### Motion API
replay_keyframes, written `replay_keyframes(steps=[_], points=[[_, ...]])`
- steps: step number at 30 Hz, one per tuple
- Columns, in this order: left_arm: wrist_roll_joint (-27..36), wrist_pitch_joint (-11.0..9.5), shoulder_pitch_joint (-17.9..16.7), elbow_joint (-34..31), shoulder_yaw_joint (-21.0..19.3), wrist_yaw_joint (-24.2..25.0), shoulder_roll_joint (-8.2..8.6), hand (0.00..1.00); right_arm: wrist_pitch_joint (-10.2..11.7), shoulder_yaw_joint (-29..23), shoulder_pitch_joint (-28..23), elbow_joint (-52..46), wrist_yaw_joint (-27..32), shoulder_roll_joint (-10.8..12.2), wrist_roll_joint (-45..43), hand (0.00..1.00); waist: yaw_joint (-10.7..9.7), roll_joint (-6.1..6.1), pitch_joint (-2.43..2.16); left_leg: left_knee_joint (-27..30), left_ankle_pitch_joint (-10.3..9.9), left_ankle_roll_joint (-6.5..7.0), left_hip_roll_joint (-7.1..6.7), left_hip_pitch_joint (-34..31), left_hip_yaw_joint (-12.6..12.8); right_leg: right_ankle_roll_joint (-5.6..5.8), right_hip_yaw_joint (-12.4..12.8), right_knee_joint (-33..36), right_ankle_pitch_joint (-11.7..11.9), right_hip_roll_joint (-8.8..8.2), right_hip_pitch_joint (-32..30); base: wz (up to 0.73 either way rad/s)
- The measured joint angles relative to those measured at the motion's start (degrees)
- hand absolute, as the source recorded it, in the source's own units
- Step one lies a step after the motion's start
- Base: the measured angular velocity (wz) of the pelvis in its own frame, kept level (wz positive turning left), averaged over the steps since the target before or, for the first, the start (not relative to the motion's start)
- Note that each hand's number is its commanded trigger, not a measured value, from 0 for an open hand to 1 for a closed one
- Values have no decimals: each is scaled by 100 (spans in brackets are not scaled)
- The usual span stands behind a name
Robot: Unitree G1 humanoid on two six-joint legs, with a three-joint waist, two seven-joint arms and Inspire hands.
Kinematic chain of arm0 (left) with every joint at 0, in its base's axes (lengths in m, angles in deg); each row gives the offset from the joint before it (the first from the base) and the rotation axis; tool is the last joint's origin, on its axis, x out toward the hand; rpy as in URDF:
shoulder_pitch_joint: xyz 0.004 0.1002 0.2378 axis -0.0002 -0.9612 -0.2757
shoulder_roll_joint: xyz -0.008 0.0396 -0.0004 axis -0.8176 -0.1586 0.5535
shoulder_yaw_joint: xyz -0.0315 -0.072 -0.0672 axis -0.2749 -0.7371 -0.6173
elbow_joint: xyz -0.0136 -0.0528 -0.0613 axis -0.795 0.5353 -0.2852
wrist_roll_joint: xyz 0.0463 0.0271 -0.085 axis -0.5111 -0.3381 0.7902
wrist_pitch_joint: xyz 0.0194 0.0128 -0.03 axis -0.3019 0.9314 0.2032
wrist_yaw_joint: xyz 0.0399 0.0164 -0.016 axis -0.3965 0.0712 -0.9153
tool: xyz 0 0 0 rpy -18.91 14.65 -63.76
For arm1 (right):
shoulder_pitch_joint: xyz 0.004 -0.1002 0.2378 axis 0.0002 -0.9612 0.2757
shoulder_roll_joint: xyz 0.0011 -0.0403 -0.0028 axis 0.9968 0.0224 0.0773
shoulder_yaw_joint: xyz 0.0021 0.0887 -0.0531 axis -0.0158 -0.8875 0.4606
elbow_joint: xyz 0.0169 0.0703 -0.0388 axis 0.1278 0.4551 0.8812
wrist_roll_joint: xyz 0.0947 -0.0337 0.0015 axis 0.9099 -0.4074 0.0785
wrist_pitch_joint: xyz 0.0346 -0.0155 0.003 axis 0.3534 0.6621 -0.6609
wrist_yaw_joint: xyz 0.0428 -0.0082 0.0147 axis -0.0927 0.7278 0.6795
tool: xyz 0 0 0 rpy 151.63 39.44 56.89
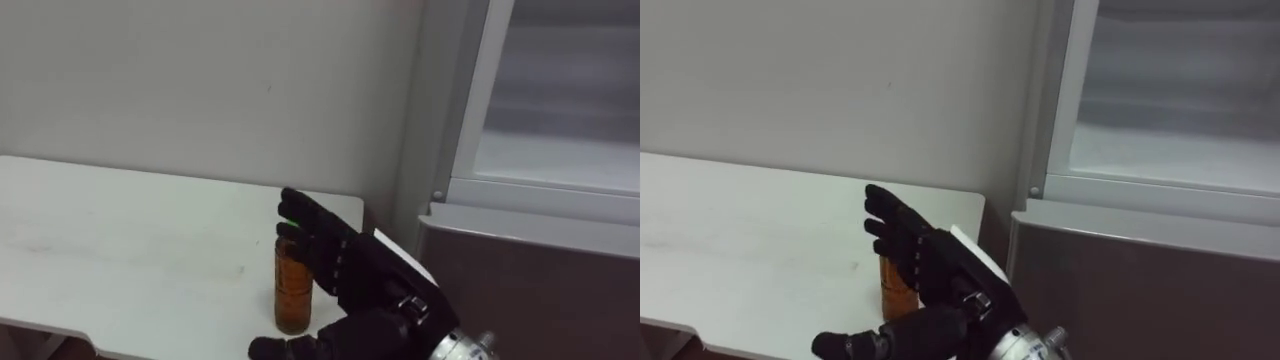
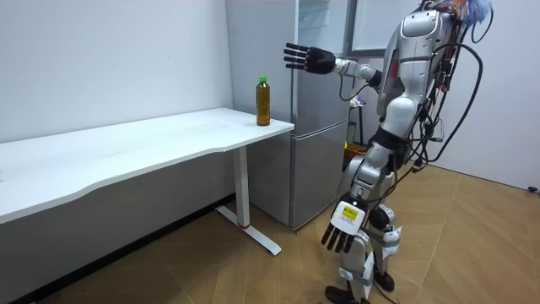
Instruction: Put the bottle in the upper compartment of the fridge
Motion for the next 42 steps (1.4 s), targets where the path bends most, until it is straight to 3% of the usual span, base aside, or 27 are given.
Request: replay_keyframes(steps=[5, 10, 12, 14, 19, 24, 34, 42], points=[[-15, -1, 15, 1, -129, -4, -11, 0, 201, -395, 129, 10, 699, -21, -4, 0, -7, -103, -13, -3, 9, 35, -77, -82, -123, 63, -129, -12, -16, -54, 2, 18], [1, -1, 37, 4, -176, -25, 34, 0, 355, -413, 224, 206, 1249, -42, -37, 0, -14, -80, 5, -23, 1, 50, -118, -65, -264, 89, -223, -4, -8, -67, 55, 11], [-3, -2, 29, 4, -192, -25, 79, 0, 375, -411, 240, 365, 1453, -42, -98, 0, -3, -35, 45, -34, 1, 50, -127, -43, -296, 92, -260, -5, -9, -72, 88, 5], [-7, -1, 3, 4, -228, -8, 94, 0, 385, -406, 240, 474, 1586, -44, -264, 0, 2, -19, 56, -36, 1, 50, -126, -45, -294, 94, -260, -5, -11, -72, 85, 0], [-4, -1, -90, -3, -231, -3, 100, 0, 432, -319, 245, 687, 1798, -31, -571, 0, 8, -38, 49, -29, 10, 64, -156, -92, -386, 99, -386, 5, -10, -94, 89, 10], [11, 7, -91, -127, -208, -97, 174, 0, 434, -175, 457, 1316, 2373, 13, -813, 0, 22, -21, 53, -14, 50, 129, -233, -132, -498, 151, -534, 92, -23, -179, 86, 13], [-4, 16, -193, -250, -203, -103, 277, 0, 432, -154, 539, 2311, 2661, 11, -1183, 0, 90, 22, 32, 5, 117, 247, -348, -339, -755, 240, -670, 112, 20, -288, -32, 11], [7, 142, -338, -287, -201, -129, 281, 0, 455, -122, 1011, 2986, 2917, 32, -1193, 0, 323, 57, 34, 16, 159, 259, -355, -437, -793, 244, -844, 122, 20, -313, -87, 6]])
